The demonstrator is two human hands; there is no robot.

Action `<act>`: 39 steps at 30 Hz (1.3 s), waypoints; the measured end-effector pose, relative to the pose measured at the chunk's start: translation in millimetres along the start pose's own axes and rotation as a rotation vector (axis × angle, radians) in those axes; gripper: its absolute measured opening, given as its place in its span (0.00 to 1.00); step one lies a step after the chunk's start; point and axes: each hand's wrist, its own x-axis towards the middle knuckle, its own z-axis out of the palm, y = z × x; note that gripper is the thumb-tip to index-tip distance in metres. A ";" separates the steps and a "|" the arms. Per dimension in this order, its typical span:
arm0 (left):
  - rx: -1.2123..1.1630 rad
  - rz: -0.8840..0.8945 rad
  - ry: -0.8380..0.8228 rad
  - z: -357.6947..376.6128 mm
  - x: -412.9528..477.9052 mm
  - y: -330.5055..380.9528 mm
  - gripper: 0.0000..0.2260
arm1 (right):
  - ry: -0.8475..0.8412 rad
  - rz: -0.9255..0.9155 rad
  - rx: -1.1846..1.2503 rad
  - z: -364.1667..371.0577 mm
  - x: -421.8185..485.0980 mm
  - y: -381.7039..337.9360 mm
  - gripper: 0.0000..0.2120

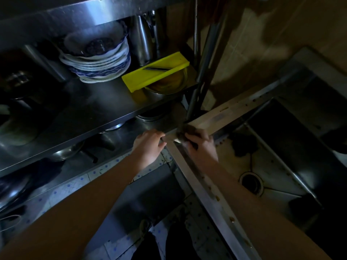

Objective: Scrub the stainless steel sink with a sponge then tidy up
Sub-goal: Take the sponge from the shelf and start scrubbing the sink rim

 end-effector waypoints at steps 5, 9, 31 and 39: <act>0.010 -0.006 -0.013 -0.4 3.7 -0.5 0.13 | 0.007 -0.133 -0.030 0.4 -5.5 -4.3 0.13; -0.001 0.006 0.009 0.5 6.3 2.9 0.11 | 0.025 -0.030 -0.033 -4.5 12.9 6.8 0.16; -0.020 0.089 0.009 22.1 63.2 64.7 0.19 | 0.174 0.286 0.086 -75.1 103.6 104.7 0.17; -0.013 0.115 -0.006 28.2 78.6 78.7 0.19 | 0.229 0.213 0.049 -56.7 69.3 83.9 0.18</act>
